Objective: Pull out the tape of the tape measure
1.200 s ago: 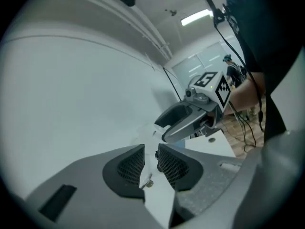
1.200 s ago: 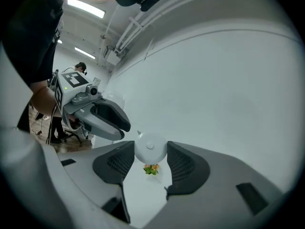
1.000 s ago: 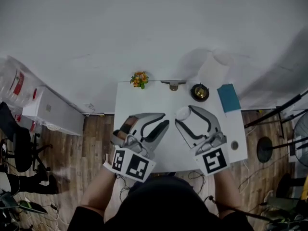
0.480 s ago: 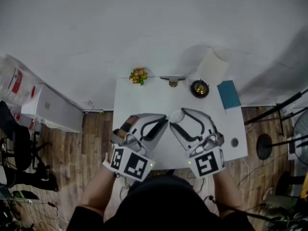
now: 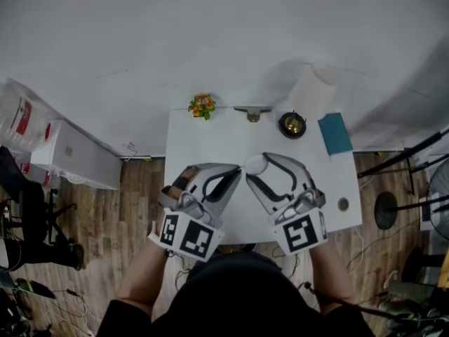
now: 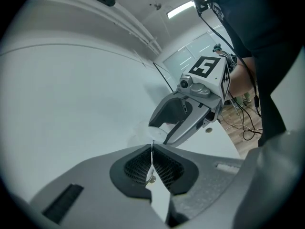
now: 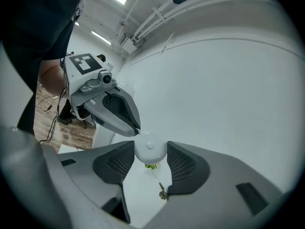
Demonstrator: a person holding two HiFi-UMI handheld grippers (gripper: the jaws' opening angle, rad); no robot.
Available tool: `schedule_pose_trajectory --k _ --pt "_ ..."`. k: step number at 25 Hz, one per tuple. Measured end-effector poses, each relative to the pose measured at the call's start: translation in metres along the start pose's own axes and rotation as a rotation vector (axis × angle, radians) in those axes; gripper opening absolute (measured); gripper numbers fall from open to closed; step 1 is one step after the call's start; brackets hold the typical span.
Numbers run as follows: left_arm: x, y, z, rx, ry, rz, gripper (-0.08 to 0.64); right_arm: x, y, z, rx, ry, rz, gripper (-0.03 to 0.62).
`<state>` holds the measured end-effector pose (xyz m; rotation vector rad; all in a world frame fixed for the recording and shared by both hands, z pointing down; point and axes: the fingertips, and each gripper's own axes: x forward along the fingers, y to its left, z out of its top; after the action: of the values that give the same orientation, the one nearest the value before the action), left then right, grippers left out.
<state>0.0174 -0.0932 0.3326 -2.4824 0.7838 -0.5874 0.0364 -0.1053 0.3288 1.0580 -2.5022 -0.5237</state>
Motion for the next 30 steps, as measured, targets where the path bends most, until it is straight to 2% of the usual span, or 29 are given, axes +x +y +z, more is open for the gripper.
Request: schedule_pose_trajectory --k 6,12,20,30 --pt "-0.006 0.011 -0.011 -0.013 0.021 0.028 0.011 0.000 -0.007 -0.011 0.073 0.034 0.001 0.219" --pt "-0.011 0.015 -0.015 -0.004 0.032 0.036 0.011 0.003 -0.005 -0.010 0.063 0.033 -0.003 0.219" --pt "-0.029 0.039 -0.026 -0.048 0.044 0.127 0.011 -0.014 -0.027 -0.023 0.158 0.082 -0.070 0.219" --pt "-0.041 0.055 -0.037 -0.071 0.040 0.188 0.011 -0.023 -0.044 -0.035 0.165 0.123 -0.128 0.219"
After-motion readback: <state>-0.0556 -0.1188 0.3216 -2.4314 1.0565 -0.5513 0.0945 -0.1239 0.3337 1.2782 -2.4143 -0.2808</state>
